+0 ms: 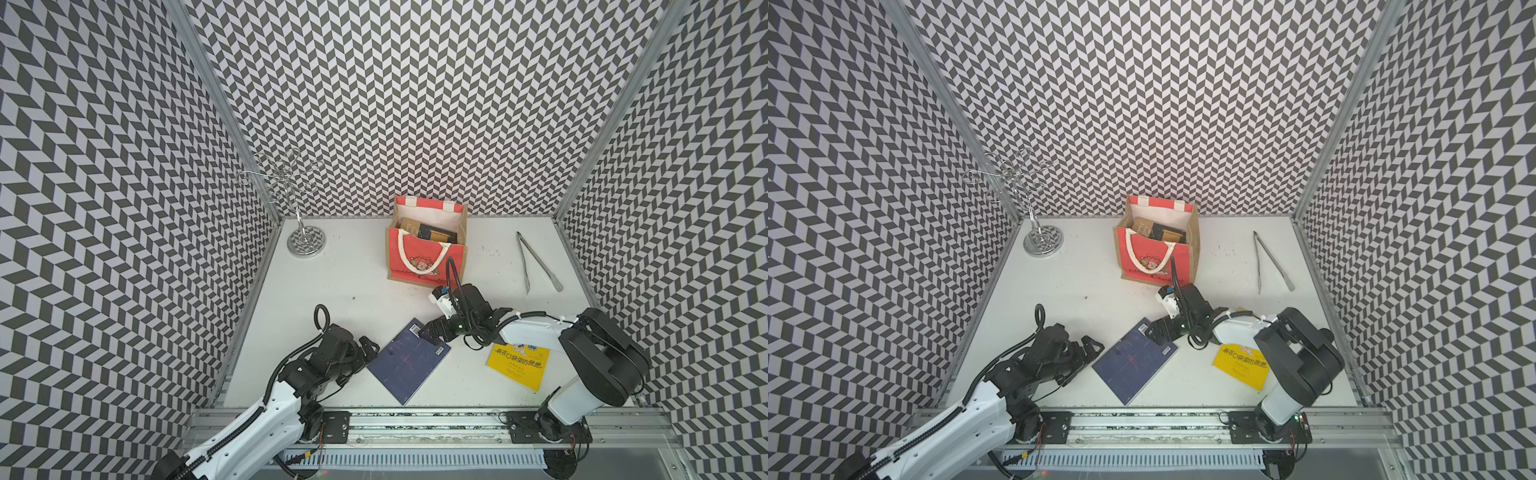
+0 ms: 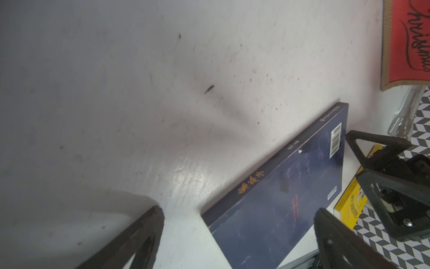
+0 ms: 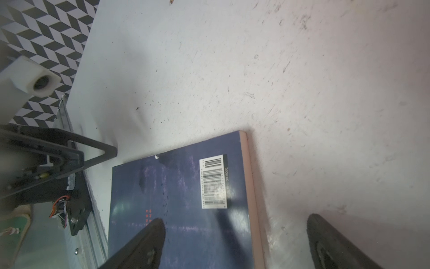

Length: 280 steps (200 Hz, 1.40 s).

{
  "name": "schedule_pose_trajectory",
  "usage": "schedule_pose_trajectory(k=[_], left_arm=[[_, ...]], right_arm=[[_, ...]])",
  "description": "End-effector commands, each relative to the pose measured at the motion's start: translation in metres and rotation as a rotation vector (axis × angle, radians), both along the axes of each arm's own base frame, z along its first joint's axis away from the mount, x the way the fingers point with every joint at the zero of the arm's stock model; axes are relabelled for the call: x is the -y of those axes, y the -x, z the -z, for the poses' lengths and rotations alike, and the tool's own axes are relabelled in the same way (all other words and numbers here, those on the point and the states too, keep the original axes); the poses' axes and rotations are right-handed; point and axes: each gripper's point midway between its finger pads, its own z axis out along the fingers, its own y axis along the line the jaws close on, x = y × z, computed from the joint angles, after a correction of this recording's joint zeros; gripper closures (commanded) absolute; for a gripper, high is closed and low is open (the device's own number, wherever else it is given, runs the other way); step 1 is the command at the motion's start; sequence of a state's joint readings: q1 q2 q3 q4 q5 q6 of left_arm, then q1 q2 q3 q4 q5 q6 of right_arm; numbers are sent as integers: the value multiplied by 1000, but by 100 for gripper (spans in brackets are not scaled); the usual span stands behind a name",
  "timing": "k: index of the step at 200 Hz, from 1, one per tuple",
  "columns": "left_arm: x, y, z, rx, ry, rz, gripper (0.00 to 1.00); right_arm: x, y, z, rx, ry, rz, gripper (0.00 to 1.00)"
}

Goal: Put the books into the canvas bag
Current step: Adjust the book at the center of the board.

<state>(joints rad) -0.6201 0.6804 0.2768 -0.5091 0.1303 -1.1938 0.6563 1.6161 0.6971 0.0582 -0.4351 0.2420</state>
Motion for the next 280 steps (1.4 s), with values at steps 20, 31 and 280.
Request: schedule_pose_trajectory(k=[20, 31, 280], left_arm=[[15, 34, 0, -170, 46, 43, 0], [22, 35, -1, -173, 71, 53, 0], [16, -53, 25, 52, -41, 106, 0]], right_arm=[[4, -6, 12, 5, 35, 8, 5], [3, -4, 13, -3, 31, -1, 5], [12, 29, -19, 9, -151, -2, 11]])
